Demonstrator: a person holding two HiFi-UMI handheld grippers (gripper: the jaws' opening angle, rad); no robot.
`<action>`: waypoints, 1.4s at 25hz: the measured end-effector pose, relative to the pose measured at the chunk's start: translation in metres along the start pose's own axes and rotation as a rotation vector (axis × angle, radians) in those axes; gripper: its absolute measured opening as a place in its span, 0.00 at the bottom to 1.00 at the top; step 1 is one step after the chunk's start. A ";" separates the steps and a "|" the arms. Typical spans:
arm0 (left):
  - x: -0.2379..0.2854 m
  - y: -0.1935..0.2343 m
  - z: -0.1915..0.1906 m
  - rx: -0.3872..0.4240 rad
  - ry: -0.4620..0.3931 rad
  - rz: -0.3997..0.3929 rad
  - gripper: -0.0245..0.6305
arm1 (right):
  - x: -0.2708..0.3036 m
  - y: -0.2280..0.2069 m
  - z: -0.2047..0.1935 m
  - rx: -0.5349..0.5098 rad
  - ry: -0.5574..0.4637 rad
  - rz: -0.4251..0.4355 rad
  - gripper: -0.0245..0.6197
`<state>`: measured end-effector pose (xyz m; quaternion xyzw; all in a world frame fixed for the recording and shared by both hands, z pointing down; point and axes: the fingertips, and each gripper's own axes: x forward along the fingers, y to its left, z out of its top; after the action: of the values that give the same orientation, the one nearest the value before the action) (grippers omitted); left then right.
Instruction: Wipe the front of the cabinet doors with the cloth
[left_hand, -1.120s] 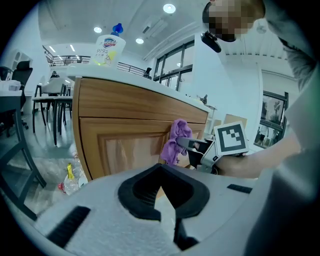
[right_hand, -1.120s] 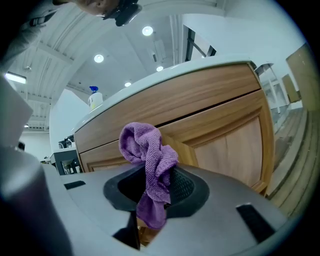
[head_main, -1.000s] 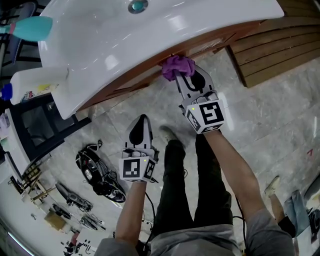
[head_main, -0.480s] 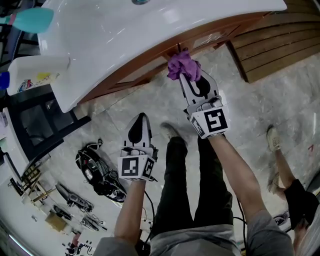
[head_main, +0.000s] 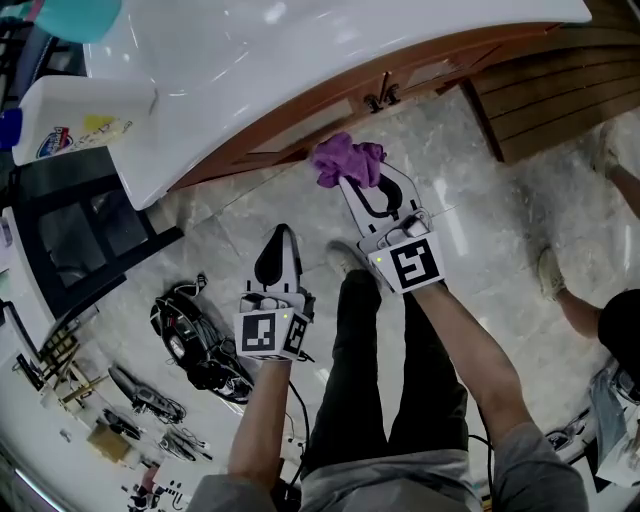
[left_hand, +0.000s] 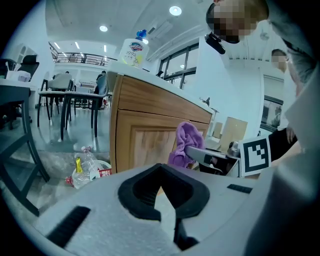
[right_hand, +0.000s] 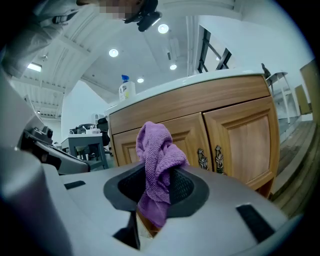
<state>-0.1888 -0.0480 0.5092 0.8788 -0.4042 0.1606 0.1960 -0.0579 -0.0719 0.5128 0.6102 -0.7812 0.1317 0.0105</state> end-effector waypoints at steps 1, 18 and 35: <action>-0.002 0.003 -0.002 -0.003 0.000 0.002 0.05 | 0.002 0.007 -0.002 -0.009 0.004 0.011 0.19; -0.027 0.058 -0.012 -0.006 0.016 0.024 0.05 | 0.061 0.095 -0.060 -0.038 0.068 0.136 0.19; -0.024 0.086 -0.021 -0.012 0.054 0.030 0.05 | 0.105 0.103 -0.095 -0.044 0.119 0.112 0.18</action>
<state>-0.2728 -0.0730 0.5355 0.8669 -0.4128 0.1846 0.2098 -0.1966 -0.1282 0.6030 0.5561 -0.8149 0.1510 0.0629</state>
